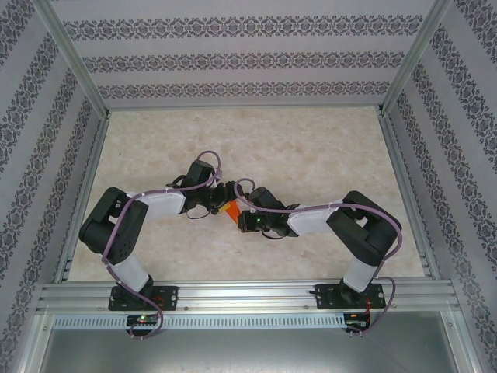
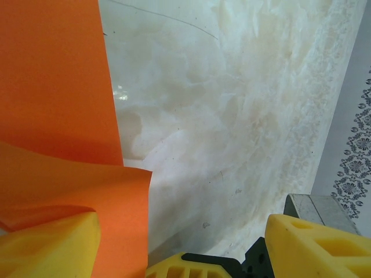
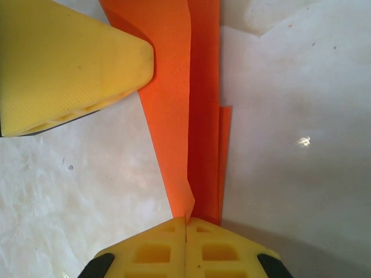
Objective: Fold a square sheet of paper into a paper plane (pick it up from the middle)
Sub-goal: Fold the wing for the fifth time at the center of the table.
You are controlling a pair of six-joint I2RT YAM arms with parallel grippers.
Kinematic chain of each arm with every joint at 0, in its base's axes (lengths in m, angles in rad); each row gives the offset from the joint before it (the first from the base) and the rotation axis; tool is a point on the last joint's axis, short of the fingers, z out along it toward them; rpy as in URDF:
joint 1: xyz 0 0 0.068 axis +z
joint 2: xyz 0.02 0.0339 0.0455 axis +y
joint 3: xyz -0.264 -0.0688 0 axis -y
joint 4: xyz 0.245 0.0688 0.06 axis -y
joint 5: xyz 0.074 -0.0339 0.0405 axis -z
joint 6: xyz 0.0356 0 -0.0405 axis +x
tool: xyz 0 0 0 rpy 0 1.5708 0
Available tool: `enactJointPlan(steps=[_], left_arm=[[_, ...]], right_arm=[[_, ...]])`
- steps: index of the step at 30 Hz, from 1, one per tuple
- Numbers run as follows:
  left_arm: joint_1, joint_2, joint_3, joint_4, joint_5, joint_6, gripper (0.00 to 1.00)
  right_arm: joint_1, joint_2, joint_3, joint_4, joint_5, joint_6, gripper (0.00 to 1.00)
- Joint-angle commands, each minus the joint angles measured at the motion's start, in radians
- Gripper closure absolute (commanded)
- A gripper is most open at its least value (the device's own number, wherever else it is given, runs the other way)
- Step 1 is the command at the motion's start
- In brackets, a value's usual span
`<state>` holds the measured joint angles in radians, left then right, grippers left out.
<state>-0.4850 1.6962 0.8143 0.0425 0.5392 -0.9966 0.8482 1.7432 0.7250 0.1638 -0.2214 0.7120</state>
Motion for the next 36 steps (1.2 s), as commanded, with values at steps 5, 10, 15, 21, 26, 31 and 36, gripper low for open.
enactJointPlan(steps=[5,10,15,21,26,31,36], left_arm=[[0.009,0.014,0.026,0.166,0.073,-0.027,0.24],[0.010,-0.002,0.019,0.192,0.090,-0.054,0.24],[0.010,0.019,0.026,0.187,0.083,-0.042,0.24],[0.009,0.076,0.025,0.197,0.063,-0.039,0.24],[0.015,0.104,0.025,0.159,0.032,-0.028,0.25],[0.018,0.109,0.021,0.108,0.005,-0.009,0.26],[0.022,0.111,0.023,0.072,-0.003,0.006,0.26]], right_arm=[[-0.001,0.058,-0.024,-0.053,-0.055,0.015,0.96],[-0.012,0.055,-0.032,-0.036,-0.065,0.030,0.96],[-0.021,0.053,-0.041,-0.008,-0.079,0.047,0.96],[-0.029,0.059,-0.041,-0.012,-0.093,0.053,0.96],[-0.031,0.044,-0.045,-0.012,-0.092,0.062,0.94],[-0.032,0.028,-0.047,-0.017,-0.088,0.071,0.90],[-0.032,0.008,-0.066,-0.004,-0.099,0.093,0.91]])
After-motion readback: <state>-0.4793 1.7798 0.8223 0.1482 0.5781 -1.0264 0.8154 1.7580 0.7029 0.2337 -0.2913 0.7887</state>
